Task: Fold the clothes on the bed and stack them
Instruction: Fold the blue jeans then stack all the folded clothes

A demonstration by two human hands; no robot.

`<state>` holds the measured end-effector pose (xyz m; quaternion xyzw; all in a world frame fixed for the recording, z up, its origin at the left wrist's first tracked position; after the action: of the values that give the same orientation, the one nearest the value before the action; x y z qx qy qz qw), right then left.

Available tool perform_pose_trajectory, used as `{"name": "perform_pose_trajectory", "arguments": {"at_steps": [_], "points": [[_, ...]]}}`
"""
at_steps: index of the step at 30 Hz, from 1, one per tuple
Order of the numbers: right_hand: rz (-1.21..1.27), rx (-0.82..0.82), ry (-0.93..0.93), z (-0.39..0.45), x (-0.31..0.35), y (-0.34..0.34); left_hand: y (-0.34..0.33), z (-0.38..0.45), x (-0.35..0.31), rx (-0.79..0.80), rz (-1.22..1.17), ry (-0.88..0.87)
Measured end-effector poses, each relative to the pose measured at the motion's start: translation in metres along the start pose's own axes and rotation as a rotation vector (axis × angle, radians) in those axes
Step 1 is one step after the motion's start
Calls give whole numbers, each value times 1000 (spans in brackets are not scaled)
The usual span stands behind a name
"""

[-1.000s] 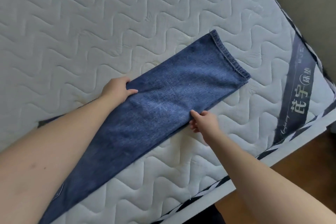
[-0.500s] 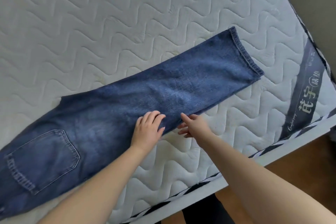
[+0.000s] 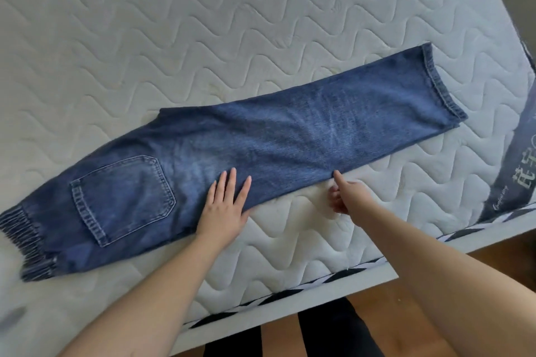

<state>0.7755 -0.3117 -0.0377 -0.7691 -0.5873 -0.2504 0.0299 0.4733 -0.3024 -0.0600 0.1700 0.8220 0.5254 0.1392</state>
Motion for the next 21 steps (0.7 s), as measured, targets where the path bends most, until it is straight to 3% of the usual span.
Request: {"name": "perform_pose_trajectory", "arguments": {"at_steps": [3,8,14,21], "points": [[20,184,-59,-14,-1,-21,-7,-19,23,50,60,54],[-404,33,125,-35,10,-59,-8,-50,72,14,100,31],[-547,99,479,-64,27,-132,-11,-72,128,49,10,9],[-775,197,654,-71,32,-196,6,-72,195,-120,-82,256]]}}
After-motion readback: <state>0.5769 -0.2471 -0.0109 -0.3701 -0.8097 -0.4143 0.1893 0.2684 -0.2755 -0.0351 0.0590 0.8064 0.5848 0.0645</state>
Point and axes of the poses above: each hand's wrist, its own z-axis towards the middle knuckle, its own y-axis out of the back of the hand, x = y × z, the point moved 1 cm from there along z, towards the middle knuckle, and after that the axes turned 3 degrees about y, right-handed, at the moved point
